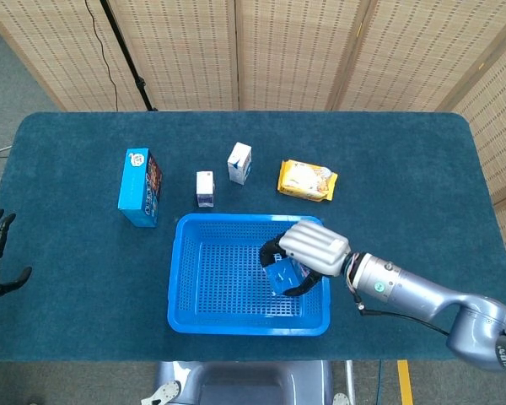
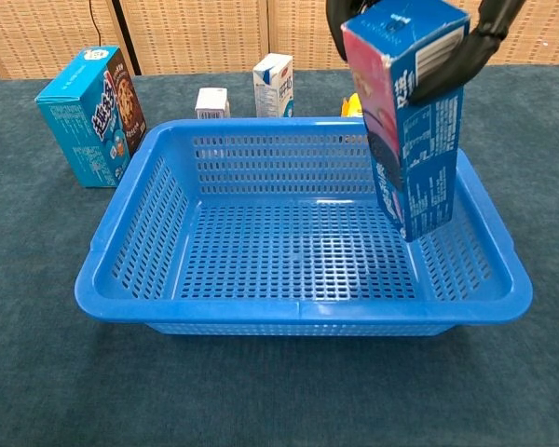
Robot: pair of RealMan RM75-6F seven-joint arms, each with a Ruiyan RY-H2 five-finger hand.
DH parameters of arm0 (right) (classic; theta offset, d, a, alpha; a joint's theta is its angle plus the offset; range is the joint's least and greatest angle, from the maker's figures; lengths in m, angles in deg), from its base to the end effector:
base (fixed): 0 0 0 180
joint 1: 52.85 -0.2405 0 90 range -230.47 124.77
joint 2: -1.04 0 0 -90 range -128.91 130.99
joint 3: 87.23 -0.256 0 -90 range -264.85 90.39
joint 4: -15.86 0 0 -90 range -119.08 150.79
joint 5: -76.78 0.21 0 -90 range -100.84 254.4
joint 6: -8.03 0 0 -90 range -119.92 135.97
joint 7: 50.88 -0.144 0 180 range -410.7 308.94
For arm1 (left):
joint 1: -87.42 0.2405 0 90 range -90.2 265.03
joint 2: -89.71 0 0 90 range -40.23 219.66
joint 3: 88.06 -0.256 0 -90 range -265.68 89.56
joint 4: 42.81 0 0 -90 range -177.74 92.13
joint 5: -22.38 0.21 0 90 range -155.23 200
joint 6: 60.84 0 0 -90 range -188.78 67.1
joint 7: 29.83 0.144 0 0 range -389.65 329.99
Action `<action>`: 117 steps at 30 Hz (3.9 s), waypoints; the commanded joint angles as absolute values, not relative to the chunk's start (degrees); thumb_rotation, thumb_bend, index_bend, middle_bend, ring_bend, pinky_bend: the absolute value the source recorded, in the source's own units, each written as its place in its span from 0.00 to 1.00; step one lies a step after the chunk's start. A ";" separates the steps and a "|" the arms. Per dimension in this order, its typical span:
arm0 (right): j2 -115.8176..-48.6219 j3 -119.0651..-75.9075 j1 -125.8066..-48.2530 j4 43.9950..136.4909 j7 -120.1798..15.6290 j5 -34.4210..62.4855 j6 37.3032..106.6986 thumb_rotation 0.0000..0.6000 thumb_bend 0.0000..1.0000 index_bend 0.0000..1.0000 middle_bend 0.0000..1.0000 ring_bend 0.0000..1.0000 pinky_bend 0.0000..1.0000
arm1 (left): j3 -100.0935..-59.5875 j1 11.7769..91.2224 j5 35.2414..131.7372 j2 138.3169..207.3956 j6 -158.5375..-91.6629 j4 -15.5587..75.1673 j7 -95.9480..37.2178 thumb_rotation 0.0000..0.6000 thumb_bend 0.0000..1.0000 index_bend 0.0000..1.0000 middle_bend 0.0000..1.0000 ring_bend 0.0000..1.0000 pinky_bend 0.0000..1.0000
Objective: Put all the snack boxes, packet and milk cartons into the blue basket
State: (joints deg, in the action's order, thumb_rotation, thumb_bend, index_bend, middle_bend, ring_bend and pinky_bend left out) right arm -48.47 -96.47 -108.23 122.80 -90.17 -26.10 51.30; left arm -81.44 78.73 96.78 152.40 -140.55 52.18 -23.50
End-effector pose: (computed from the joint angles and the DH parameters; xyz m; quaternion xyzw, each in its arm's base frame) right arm -0.0464 -0.3177 0.1240 0.8323 -0.3572 0.4053 0.1243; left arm -0.3157 0.2132 0.1698 -0.5682 -0.4005 -0.3450 0.6307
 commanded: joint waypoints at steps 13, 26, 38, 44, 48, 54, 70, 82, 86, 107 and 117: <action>-58.42 -98.17 -109.67 127.97 -45.52 -5.06 44.73 1.00 0.50 0.59 0.68 0.71 0.66 | -81.32 78.86 96.55 151.93 -140.30 51.59 -25.15 1.00 0.24 0.00 0.00 0.00 0.00; -65.45 -98.29 -109.04 129.14 -41.03 -3.11 50.90 1.00 0.00 0.00 0.00 0.01 0.20 | -81.42 78.82 96.52 151.60 -139.78 51.37 -26.00 1.00 0.24 0.00 0.00 0.00 0.00; -62.52 -100.35 -106.45 124.73 -52.37 -10.15 58.11 1.00 0.00 0.00 0.00 0.00 0.07 | -81.80 79.04 97.36 151.41 -140.05 51.54 -26.76 1.00 0.24 0.00 0.00 0.00 0.00; -58.12 -103.73 -104.20 119.64 -53.25 -4.95 61.78 1.00 0.00 0.00 0.00 0.00 0.07 | -82.14 79.13 97.79 151.41 -140.04 51.68 -26.72 1.00 0.24 0.00 0.00 0.00 0.00; -55.12 -105.39 -103.68 115.33 -54.77 4.28 58.43 1.00 0.00 0.00 0.00 0.00 0.02 | -82.34 79.17 98.30 151.59 -140.38 52.15 -26.11 1.00 0.24 0.00 0.00 0.00 0.00; -56.94 -105.96 -106.51 108.32 -60.09 11.89 49.09 1.00 0.00 0.00 0.00 0.00 0.00 | -82.51 79.28 98.89 151.82 -141.07 53.01 -25.02 1.00 0.24 0.00 0.00 0.00 0.00; -77.91 -103.72 -116.86 80.23 -62.20 19.43 33.91 1.00 0.00 0.00 0.00 0.00 0.00 | -81.33 78.77 95.73 152.00 -139.64 52.09 -24.97 1.00 0.24 0.00 0.00 0.00 0.00; -89.42 -101.40 -119.81 62.46 -59.79 23.56 27.93 1.00 0.00 0.00 0.00 0.00 0.00 | -80.36 78.17 93.06 151.94 -137.90 51.01 -25.68 1.00 0.24 0.00 0.00 0.00 0.00; -92.77 -101.08 -119.94 57.40 -60.20 22.83 25.99 1.00 0.00 0.00 0.00 0.00 0.00 | -80.12 77.67 92.28 152.13 -137.00 50.59 -25.38 1.00 0.24 0.00 0.00 0.00 0.00; -102.13 -103.30 -120.03 43.67 -67.80 12.40 26.49 1.00 0.22 0.35 0.45 0.42 0.42 | -80.03 77.52 91.54 152.29 -136.75 50.43 -25.46 1.00 0.24 0.00 0.00 0.00 0.00; -96.02 -102.48 -116.14 51.86 -71.61 5.27 37.67 1.00 0.58 0.48 0.56 0.53 0.52 | -80.37 77.96 92.75 151.95 -137.64 50.91 -26.23 1.00 0.24 0.00 0.00 0.00 0.00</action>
